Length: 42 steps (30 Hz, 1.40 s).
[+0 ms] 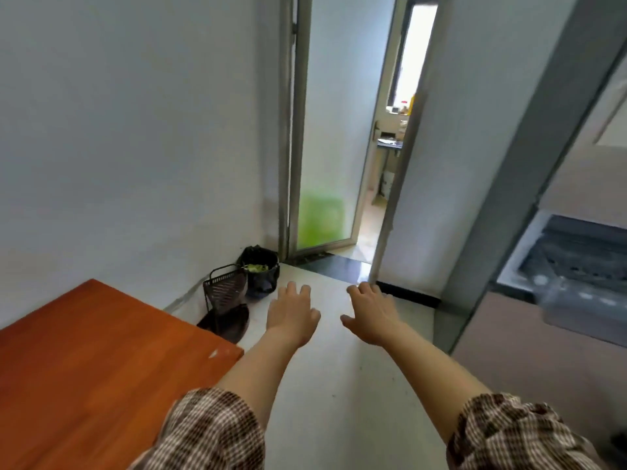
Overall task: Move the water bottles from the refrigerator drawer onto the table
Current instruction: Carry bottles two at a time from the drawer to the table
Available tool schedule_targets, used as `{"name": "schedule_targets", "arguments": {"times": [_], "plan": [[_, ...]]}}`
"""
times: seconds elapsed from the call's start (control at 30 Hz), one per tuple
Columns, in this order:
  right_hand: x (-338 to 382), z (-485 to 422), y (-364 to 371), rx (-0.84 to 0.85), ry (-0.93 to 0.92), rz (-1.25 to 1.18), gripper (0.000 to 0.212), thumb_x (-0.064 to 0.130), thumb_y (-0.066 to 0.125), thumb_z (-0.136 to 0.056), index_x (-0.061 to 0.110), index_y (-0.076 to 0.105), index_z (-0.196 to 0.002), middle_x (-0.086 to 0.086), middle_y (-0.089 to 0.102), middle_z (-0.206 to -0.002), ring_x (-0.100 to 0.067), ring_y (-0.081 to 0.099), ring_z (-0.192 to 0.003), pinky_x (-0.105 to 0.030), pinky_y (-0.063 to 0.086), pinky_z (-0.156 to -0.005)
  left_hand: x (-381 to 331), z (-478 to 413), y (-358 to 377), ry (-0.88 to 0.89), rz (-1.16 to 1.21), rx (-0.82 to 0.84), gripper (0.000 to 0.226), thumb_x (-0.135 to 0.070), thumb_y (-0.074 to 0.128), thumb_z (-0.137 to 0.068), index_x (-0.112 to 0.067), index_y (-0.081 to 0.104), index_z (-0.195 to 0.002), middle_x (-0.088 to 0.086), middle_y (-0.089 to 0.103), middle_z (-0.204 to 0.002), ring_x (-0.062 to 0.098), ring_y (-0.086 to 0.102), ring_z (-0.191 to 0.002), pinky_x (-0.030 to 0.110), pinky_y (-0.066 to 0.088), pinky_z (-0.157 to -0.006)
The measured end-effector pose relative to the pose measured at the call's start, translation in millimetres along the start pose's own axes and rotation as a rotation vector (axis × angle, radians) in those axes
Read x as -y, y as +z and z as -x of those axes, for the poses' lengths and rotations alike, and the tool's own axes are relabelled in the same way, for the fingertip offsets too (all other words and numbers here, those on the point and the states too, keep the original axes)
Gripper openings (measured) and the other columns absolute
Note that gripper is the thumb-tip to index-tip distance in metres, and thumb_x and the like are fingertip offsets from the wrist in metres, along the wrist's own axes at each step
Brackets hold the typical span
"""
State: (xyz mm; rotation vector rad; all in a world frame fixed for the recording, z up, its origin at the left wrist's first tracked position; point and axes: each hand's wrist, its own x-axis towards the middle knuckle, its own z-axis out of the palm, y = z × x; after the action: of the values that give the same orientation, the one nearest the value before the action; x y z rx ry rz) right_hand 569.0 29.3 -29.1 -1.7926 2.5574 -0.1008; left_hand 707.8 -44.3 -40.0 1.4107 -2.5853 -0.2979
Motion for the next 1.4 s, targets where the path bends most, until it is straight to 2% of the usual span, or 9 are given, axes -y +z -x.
{"name": "schedule_targets", "arguments": {"times": [0.2, 0.43, 0.7, 0.87, 1.13, 1.3, 1.4], "plan": [[-156, 63, -23, 0.026, 0.293, -0.018, 0.058, 0.04, 0.055, -0.091, 0.014, 0.037, -0.139, -0.009, 0.04, -0.14, -0.03, 0.037, -0.129, -0.045, 0.035, -0.101, -161, -12, 35, 0.238, 0.044, 0.055, 0.047, -0.033, 0.046, -0.094, -0.016, 0.041, -0.138, 0.01, 0.035, -0.147, 0.028, 0.036, -0.131, 0.039, 0.038, -0.101], [-304, 105, -35, -0.002, 0.531, -0.082, 0.058, 0.04, 0.054, -0.093, 0.014, 0.035, -0.141, -0.01, 0.037, -0.143, -0.029, 0.034, -0.132, -0.046, 0.035, -0.104, -319, -43, 79, 0.492, 0.041, 0.085, 0.047, -0.032, 0.05, -0.091, -0.017, 0.041, -0.134, 0.009, 0.042, -0.139, 0.027, 0.042, -0.125, 0.038, 0.043, -0.1], [-476, 90, -47, -0.068, 0.697, -0.039, 0.06, 0.042, 0.052, -0.093, 0.017, 0.031, -0.144, -0.008, 0.031, -0.148, -0.028, 0.026, -0.138, -0.051, 0.027, -0.11, -493, -120, 125, 0.687, 0.04, 0.147, 0.051, -0.034, 0.046, -0.092, -0.016, 0.037, -0.138, 0.009, 0.04, -0.139, 0.028, 0.039, -0.127, 0.042, 0.042, -0.099], [-584, 77, -63, -0.063, 0.777, 0.011, 0.065, 0.046, 0.05, -0.094, 0.018, 0.025, -0.148, -0.008, 0.028, -0.15, -0.029, 0.022, -0.141, -0.052, 0.023, -0.113, -599, -169, 151, 0.778, 0.058, 0.182, 0.056, -0.04, 0.045, -0.094, -0.016, 0.031, -0.143, 0.01, 0.035, -0.146, 0.029, 0.032, -0.134, 0.042, 0.038, -0.105], [-729, 65, -54, -0.039, 0.865, -0.041, 0.058, 0.043, 0.05, -0.094, 0.018, 0.032, -0.142, -0.007, 0.032, -0.146, -0.027, 0.025, -0.137, -0.049, 0.027, -0.109, -728, -211, 207, 0.872, 0.026, 0.268, 0.05, -0.04, 0.038, -0.099, -0.015, 0.033, -0.142, 0.009, 0.033, -0.146, 0.029, 0.032, -0.133, 0.043, 0.037, -0.103], [-822, 54, -34, 0.031, 0.859, -0.05, 0.059, 0.044, 0.05, -0.093, 0.017, 0.033, -0.143, -0.01, 0.036, -0.144, -0.03, 0.029, -0.136, -0.045, 0.028, -0.108, -802, -243, 254, 0.803, 0.039, 0.343, 0.049, -0.039, 0.04, -0.097, -0.016, 0.034, -0.141, 0.01, 0.033, -0.146, 0.029, 0.031, -0.134, 0.045, 0.037, -0.105], [-878, 43, -19, 0.092, 0.831, -0.099, 0.063, 0.043, 0.049, -0.094, 0.018, 0.027, -0.147, -0.01, 0.035, -0.144, -0.031, 0.032, -0.132, -0.044, 0.032, -0.104, -843, -258, 288, 0.739, 0.062, 0.401, 0.05, -0.039, 0.04, -0.097, -0.016, 0.033, -0.142, 0.01, 0.034, -0.146, 0.029, 0.033, -0.133, 0.044, 0.038, -0.105]]}}
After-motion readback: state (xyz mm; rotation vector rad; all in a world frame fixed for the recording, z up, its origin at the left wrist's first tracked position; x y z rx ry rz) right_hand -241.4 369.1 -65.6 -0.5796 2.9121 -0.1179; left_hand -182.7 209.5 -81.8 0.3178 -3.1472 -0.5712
